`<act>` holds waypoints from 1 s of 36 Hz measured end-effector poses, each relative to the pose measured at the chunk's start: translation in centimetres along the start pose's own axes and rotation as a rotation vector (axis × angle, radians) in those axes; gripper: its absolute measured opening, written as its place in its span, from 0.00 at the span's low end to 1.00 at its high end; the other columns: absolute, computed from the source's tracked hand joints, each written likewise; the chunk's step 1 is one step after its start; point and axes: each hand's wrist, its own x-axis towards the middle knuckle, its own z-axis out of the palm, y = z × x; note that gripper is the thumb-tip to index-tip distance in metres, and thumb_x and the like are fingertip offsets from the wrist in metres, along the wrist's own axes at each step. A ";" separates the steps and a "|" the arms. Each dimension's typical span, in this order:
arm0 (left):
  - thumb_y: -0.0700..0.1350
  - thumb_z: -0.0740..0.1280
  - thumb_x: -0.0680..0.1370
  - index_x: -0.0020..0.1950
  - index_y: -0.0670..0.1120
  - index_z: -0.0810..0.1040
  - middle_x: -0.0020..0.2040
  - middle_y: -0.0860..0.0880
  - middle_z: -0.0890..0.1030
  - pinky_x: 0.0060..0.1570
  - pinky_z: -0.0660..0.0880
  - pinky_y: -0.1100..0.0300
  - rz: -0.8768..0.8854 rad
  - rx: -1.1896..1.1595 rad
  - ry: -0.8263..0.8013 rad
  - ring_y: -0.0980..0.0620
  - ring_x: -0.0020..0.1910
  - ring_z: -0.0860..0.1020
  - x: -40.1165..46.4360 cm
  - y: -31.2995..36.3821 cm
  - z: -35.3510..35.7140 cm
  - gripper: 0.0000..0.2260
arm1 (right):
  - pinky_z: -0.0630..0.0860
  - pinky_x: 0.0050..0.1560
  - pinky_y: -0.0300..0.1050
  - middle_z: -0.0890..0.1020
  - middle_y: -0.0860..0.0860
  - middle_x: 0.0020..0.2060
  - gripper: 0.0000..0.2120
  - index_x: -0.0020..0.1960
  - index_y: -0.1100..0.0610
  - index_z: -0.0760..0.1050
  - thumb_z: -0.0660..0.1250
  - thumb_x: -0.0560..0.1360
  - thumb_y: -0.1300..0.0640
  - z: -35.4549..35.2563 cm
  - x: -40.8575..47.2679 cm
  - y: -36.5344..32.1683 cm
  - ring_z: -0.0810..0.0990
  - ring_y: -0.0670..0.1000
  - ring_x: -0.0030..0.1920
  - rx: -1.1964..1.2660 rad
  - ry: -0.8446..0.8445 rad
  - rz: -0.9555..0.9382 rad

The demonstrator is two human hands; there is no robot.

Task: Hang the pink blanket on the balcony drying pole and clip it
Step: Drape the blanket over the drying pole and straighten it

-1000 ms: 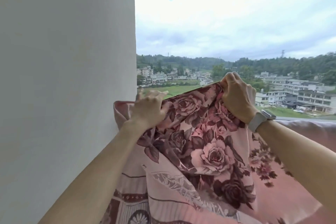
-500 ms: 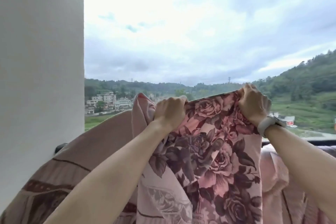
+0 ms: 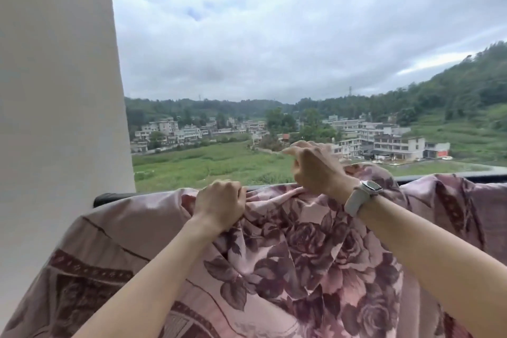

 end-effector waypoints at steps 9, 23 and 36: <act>0.57 0.58 0.76 0.43 0.45 0.76 0.51 0.43 0.80 0.56 0.70 0.49 -0.278 0.019 -0.071 0.42 0.52 0.76 -1.1 -5.1 -2.6 0.16 | 0.70 0.58 0.49 0.77 0.53 0.60 0.17 0.64 0.55 0.72 0.57 0.78 0.50 4.7 -3.2 -7.9 0.73 0.53 0.60 0.137 -0.084 -0.116; 0.45 0.60 0.79 0.36 0.39 0.73 0.30 0.49 0.72 0.32 0.60 0.58 -0.474 -0.858 0.654 0.57 0.29 0.67 -7.8 -13.8 -8.1 0.14 | 0.63 0.55 0.53 0.78 0.54 0.51 0.09 0.48 0.58 0.76 0.59 0.76 0.56 6.5 -3.3 -10.9 0.72 0.57 0.55 -0.024 0.143 0.171; 0.61 0.61 0.74 0.49 0.49 0.77 0.51 0.52 0.78 0.50 0.72 0.55 -0.094 -0.189 0.084 0.51 0.51 0.76 -9.3 -15.7 -8.8 0.17 | 0.67 0.60 0.52 0.76 0.54 0.58 0.17 0.63 0.56 0.72 0.60 0.75 0.54 7.4 -2.3 -17.3 0.74 0.56 0.58 0.133 -0.008 0.001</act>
